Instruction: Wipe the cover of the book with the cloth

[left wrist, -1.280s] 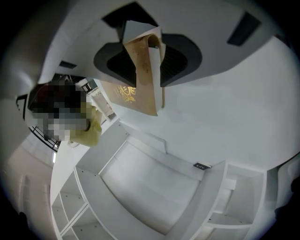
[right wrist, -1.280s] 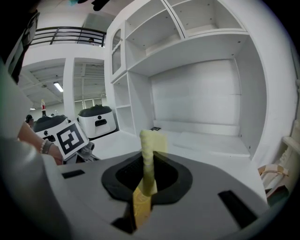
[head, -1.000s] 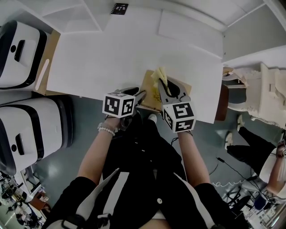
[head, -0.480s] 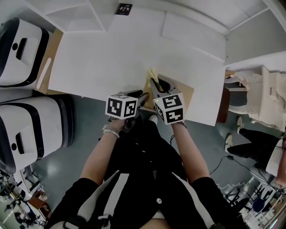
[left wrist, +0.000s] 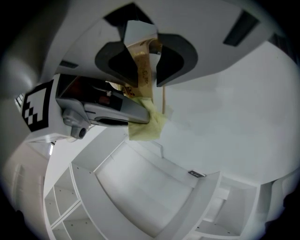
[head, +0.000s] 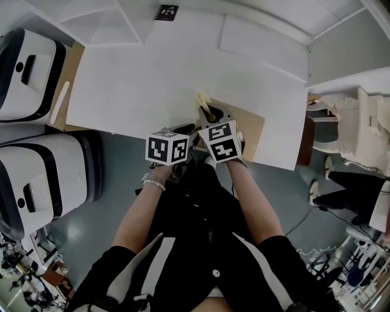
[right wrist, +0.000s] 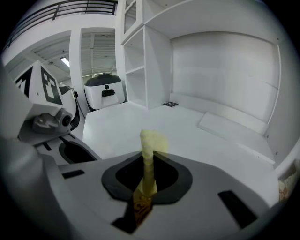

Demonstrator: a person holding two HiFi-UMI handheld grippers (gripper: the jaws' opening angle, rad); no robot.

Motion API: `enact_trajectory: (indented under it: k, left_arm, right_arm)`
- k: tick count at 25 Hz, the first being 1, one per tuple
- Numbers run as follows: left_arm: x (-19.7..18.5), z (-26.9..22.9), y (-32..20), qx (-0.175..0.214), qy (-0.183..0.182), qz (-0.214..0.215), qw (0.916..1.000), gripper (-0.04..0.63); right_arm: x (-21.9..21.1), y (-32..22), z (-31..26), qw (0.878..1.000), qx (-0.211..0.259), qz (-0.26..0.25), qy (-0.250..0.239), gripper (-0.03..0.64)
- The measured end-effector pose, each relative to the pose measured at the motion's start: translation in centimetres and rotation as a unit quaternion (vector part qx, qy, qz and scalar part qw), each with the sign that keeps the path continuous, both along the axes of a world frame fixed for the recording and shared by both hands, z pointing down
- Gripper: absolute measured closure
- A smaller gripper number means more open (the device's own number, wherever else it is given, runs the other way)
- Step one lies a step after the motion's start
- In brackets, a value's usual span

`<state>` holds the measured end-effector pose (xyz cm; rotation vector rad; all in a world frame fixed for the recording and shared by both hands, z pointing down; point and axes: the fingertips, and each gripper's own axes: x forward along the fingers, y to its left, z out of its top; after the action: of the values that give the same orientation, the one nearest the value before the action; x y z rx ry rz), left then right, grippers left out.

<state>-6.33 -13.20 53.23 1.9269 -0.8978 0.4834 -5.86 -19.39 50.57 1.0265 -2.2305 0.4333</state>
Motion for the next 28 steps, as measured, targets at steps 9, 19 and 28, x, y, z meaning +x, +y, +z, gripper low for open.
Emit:
enact_trajectory:
  k: [9, 19, 28]
  left_arm:
    - [0.0, 0.0, 0.0, -0.005, -0.001, -0.006, 1.0000, 0.469]
    - [-0.1, 0.1, 0.0, -0.010, -0.008, 0.001, 0.9999, 0.469]
    - [-0.1, 0.1, 0.0, -0.011, -0.009, 0.001, 0.9999, 0.469]
  right_arm:
    - [1.1, -0.7, 0.2, 1.000, 0.006, 0.008, 0.026, 0.581]
    - [4.9, -0.9, 0.4, 0.998, -0.001, 0.041, 0.053, 0.580]
    - [10.5, -0.4, 0.4, 0.993, -0.016, 0.102, 0.062, 0.581]
